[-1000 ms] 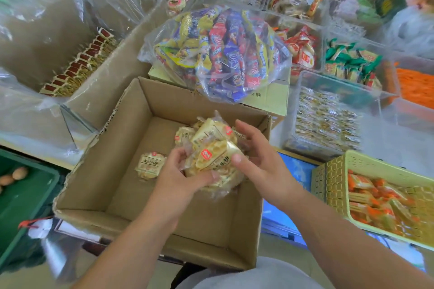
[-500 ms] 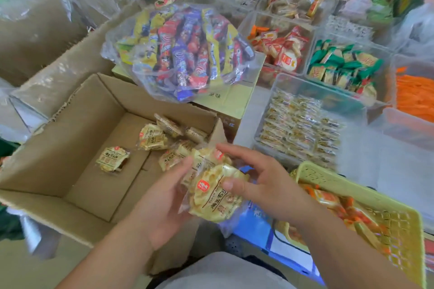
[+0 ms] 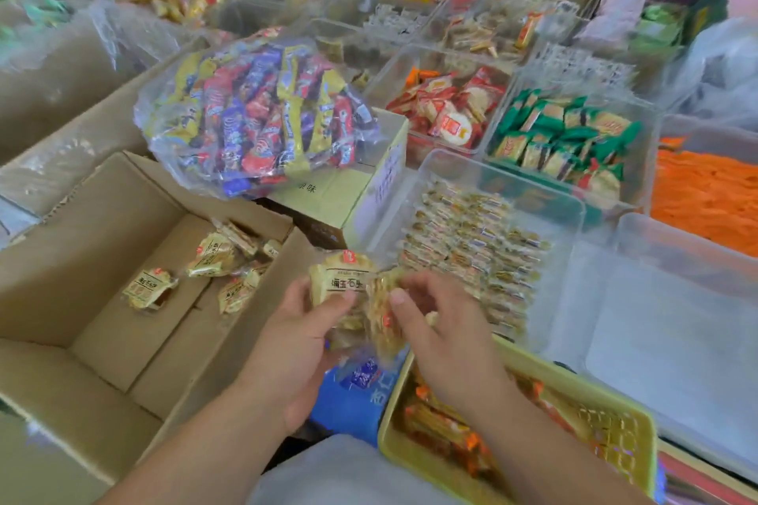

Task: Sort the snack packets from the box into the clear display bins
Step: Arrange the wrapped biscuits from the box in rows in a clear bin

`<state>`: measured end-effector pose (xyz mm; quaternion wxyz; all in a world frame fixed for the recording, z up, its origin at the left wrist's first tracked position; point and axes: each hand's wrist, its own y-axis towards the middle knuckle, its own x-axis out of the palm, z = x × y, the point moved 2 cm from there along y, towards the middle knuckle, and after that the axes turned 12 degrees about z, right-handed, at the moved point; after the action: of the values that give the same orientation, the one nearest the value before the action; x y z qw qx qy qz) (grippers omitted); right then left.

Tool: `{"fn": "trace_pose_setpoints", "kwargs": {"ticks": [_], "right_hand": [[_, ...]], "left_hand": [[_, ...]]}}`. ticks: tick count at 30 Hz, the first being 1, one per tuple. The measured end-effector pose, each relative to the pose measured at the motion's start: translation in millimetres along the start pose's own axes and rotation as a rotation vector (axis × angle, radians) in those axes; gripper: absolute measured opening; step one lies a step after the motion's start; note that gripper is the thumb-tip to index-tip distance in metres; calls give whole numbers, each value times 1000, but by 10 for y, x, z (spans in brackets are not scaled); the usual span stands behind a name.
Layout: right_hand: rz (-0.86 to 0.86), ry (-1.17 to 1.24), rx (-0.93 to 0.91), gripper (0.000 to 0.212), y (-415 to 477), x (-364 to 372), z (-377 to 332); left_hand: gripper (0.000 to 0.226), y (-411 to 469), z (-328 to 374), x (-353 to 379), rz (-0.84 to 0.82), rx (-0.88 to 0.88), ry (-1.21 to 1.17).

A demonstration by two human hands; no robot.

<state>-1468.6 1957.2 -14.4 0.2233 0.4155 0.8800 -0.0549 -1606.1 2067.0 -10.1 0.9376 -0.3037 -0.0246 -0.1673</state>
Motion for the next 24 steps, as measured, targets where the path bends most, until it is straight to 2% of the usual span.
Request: {"fn": "trace_pose_setpoints", "kwargs": {"ticks": [3, 5, 12, 17, 21, 24], "right_hand": [[-74, -13, 38, 77, 28, -64, 69], [-55, -31, 51, 87, 79, -143, 148], [126, 8, 174, 23, 485, -619, 666], [161, -161, 176, 20, 1000, -1044, 1095], [117, -517, 6, 33, 1552, -1322, 1243], [20, -776, -71, 26, 1931, -1382, 1286]], "left_hand": [[29, 49, 2, 220, 0, 42, 75], [28, 109, -2, 371, -18, 52, 117], [30, 526, -120, 882, -110, 32, 226], [26, 990, -237, 1120, -113, -21, 253], [34, 1141, -382, 1128, -200, -81, 283], [37, 1156, -505, 1050, -237, -109, 329]]}}
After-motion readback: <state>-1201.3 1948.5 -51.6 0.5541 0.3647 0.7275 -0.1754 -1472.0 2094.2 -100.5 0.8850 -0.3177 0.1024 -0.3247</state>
